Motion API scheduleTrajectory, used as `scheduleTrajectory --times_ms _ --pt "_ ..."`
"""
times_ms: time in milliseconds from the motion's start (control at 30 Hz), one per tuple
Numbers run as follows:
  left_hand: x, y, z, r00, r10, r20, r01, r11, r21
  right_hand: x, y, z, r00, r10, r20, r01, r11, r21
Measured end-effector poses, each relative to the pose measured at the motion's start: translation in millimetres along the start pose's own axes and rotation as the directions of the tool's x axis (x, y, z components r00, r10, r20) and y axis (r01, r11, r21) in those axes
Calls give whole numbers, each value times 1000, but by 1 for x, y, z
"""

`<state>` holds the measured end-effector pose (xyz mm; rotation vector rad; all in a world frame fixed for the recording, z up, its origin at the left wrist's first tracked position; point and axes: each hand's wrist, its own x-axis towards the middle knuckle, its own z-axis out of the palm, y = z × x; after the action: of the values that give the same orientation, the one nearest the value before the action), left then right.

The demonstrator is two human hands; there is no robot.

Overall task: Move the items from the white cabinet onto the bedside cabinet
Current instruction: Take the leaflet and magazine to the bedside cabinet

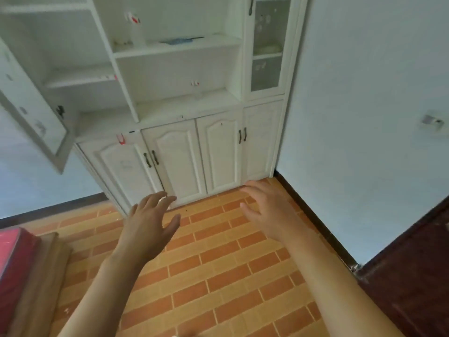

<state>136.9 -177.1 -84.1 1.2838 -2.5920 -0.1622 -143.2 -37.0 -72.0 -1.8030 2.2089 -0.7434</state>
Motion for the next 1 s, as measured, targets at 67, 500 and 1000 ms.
scheduleTrajectory --times_ms 67,500,1000 --pt "7 -26 -5 999 -35 -23 35 999 -14 31 -15 12 999 -36 16 36 999 -2" --pt "130 -237 -45 983 -144 -114 141 989 -35 266 -136 101 986 -165 27 165 986 -5" --pt "295 -352 -79 950 -241 -199 240 970 -29 502 -179 121 946 -319 63 320 948 2"
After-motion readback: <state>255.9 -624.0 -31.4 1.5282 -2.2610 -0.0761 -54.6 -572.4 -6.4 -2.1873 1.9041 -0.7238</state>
